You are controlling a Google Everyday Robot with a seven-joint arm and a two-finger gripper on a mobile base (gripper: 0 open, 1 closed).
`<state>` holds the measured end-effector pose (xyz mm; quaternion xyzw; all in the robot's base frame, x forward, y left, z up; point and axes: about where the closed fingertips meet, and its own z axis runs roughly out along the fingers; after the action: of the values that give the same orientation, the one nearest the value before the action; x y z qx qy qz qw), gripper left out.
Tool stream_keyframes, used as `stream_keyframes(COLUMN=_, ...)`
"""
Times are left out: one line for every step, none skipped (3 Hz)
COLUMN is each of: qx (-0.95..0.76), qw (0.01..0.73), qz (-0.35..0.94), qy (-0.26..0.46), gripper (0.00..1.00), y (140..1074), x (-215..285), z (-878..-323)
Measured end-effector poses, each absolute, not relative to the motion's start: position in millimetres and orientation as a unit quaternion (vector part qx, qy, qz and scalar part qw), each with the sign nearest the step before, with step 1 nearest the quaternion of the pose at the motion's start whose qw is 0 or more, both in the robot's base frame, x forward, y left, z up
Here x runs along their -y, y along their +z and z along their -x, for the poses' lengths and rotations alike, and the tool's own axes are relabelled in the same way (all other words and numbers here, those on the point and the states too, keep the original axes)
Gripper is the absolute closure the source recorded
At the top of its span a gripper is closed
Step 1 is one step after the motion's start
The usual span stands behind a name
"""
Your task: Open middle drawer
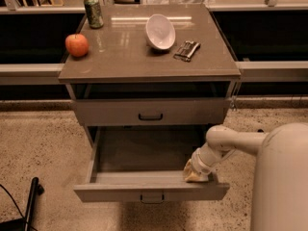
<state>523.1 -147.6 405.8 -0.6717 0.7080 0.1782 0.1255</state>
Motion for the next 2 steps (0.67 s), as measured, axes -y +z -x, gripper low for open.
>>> stream_keyframes(qx=-0.702, qw=0.137, qz=0.678, qy=0.173, gripper=1.00, y=430, x=143, z=-512)
stream_keyframes(qx=-0.690, qw=0.183, qz=0.682, qy=0.159, gripper=1.00, y=462, x=138, z=-524)
